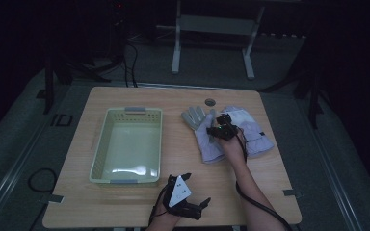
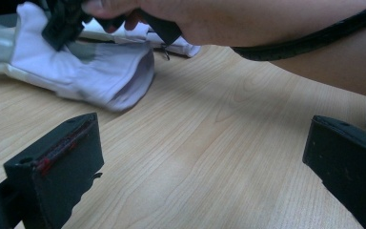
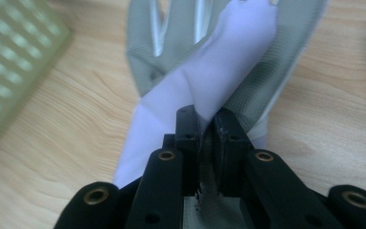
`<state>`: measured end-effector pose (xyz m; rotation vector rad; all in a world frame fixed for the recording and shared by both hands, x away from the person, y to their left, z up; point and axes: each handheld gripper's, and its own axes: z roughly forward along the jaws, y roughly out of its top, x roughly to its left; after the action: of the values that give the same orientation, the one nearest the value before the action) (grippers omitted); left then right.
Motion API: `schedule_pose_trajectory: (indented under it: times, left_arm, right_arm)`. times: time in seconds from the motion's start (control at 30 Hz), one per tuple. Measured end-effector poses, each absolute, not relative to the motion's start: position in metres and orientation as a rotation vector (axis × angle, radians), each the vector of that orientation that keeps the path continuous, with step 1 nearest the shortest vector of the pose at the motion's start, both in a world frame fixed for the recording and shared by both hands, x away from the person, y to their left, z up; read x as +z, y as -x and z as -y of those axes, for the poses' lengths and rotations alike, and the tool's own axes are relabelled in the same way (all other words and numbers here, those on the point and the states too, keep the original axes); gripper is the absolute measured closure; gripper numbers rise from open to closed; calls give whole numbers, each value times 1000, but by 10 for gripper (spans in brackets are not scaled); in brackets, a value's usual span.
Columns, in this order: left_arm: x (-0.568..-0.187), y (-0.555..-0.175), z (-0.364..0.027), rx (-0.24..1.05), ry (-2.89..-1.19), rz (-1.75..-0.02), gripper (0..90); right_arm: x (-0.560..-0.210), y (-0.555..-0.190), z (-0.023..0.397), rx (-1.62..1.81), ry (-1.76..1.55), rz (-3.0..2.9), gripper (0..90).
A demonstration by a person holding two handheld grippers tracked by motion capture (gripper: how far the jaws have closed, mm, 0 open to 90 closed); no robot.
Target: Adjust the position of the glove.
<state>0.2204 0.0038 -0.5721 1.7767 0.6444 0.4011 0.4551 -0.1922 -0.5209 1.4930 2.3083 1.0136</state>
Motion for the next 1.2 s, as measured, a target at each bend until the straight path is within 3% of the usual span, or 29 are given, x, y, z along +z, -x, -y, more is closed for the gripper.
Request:
schedule_pose_trajectory:
  times: [0.33,0.53,0.77,1.2]
  left_arm:
    - [-572,-220,-3,426,-1783,-645,0]
    - [-572,-219,-3,436,-1786,-644,0]
    - [-572,-218,-2,449,-1783,-641,0]
    - [-572,-219,-3,426,-1785,-636,0]
  right_arm:
    - [-470,-419,194,1144,-1574,-2109,837]
    - [-463,-394,185,1110,-1605,-2070,837]
    - [-481,-377,186,1074,-1697,-1984,838]
    - [-534,-400,174,944,-1765,-2043,812]
